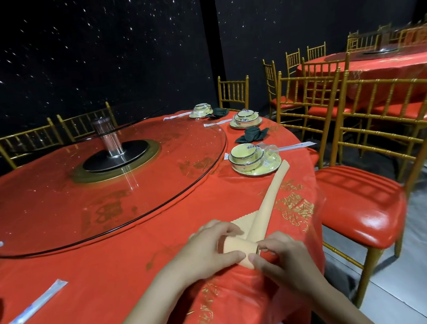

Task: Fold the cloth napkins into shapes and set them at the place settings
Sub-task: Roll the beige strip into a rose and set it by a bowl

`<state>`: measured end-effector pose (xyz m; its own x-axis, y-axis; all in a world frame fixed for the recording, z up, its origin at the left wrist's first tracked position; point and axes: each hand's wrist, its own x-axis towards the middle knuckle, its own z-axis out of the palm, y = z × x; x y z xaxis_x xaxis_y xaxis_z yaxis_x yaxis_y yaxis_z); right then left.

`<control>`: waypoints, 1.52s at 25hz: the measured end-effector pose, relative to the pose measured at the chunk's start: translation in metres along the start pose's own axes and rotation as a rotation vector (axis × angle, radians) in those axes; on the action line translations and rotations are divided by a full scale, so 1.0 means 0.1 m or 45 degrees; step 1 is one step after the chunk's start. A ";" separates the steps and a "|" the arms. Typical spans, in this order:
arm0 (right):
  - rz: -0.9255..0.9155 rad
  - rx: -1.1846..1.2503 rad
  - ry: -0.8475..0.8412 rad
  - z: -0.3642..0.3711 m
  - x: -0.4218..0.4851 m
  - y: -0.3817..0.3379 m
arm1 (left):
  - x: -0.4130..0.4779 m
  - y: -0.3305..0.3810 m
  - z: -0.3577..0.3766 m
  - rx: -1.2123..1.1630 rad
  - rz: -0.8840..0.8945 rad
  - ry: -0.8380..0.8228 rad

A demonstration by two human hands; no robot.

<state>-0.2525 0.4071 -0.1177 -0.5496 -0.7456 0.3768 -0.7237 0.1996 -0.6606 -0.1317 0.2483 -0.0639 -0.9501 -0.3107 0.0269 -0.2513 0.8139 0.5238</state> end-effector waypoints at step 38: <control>-0.069 0.253 -0.089 0.10 -0.14 -0.19 | 0.01 0.07 -0.31 -0.056 -0.035 -0.539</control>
<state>-0.2272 0.4068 -0.1173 -0.4770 -0.7955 0.3737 -0.6511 0.0342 -0.7582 -0.1291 0.2381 -0.0339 -0.9375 -0.0959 -0.3346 -0.2784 0.7836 0.5554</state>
